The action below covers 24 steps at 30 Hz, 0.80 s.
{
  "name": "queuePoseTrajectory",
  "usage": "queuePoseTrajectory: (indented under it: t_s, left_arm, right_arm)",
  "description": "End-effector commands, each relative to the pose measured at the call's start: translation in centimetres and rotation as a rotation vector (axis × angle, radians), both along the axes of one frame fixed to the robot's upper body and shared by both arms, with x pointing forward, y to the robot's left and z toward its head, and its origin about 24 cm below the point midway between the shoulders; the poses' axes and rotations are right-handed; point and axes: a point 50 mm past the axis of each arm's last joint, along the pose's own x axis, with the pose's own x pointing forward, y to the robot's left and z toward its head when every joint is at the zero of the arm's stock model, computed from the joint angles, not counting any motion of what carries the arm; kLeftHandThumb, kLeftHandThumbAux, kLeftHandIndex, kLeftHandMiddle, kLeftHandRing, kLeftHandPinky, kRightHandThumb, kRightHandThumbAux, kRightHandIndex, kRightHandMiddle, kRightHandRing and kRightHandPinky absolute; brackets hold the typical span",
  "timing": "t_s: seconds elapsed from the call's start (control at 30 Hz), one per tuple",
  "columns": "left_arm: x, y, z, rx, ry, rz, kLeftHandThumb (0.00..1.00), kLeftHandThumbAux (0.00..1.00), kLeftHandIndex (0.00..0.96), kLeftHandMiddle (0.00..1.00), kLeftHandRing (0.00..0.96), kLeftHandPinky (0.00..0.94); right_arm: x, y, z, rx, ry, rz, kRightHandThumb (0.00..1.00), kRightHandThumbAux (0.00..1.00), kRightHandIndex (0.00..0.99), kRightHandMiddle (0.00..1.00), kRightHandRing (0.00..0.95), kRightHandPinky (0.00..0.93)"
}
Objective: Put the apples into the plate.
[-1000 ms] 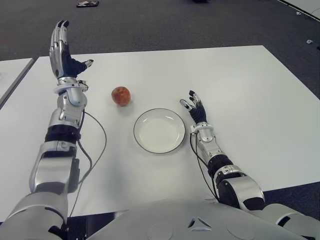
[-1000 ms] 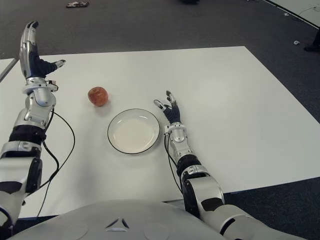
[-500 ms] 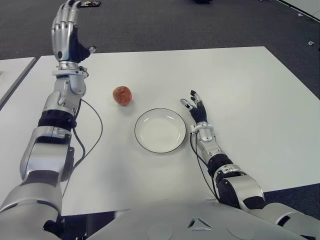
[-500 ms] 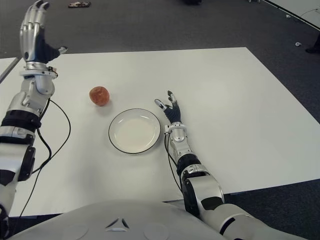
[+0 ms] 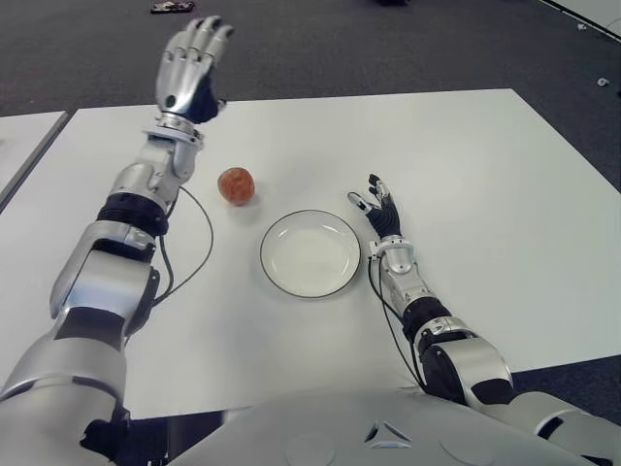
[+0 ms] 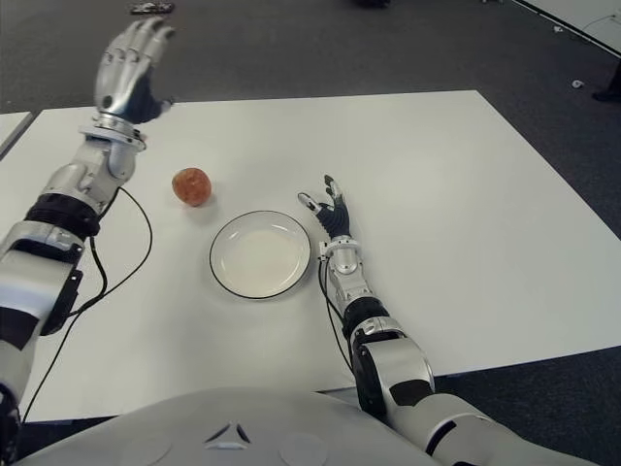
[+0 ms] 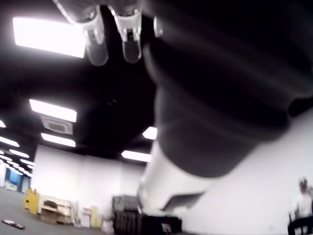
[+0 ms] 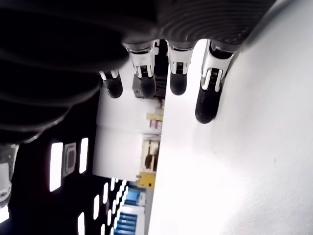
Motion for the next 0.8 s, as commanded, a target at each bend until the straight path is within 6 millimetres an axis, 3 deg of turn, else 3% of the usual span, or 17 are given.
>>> queuePoseTrajectory:
  t_s: [0.03,0.1,0.2,0.47,0.8]
  left_arm:
    - [0.2,-0.9,-0.7,0.031,0.082,-0.037,0.050,0.332,0.000,0.000,0.000,0.000]
    - [0.2,-1.0,-0.8,0.007,0.124,-0.064,0.048,0.323,0.000,0.000,0.000,0.000]
    - [0.1,-1.3,-1.4,-0.195,0.292,-0.163,0.046,0.324,0.000,0.000,0.000,0.000]
    - [0.1,-1.9,-2.1,-0.468,0.560,-0.325,0.015,0.345,0.000,0.000,0.000,0.000]
    - [0.1,-2.5,-3.1,-0.595,0.722,-0.378,0.000,0.330,0.000,0.000,0.000,0.000]
  right_arm:
    - [-0.5,0.1,-0.8,-0.024,0.043,0.009,0.000,0.499,0.000,0.000,0.000,0.000]
    - [-0.5,0.1,-0.8,-0.026,0.041,0.010,0.000,0.504,0.000,0.000,0.000,0.000]
    - [-0.5,0.0,-0.8,-0.026,0.039,0.008,0.000,0.515,0.000,0.000,0.000,0.000]
    - [-0.4,-0.1,-0.8,-0.029,0.047,0.003,0.000,0.539,0.000,0.000,0.000,0.000]
    - [-0.3,-0.3,-0.7,-0.054,0.048,0.000,0.001,0.557,0.000,0.000,0.000,0.000]
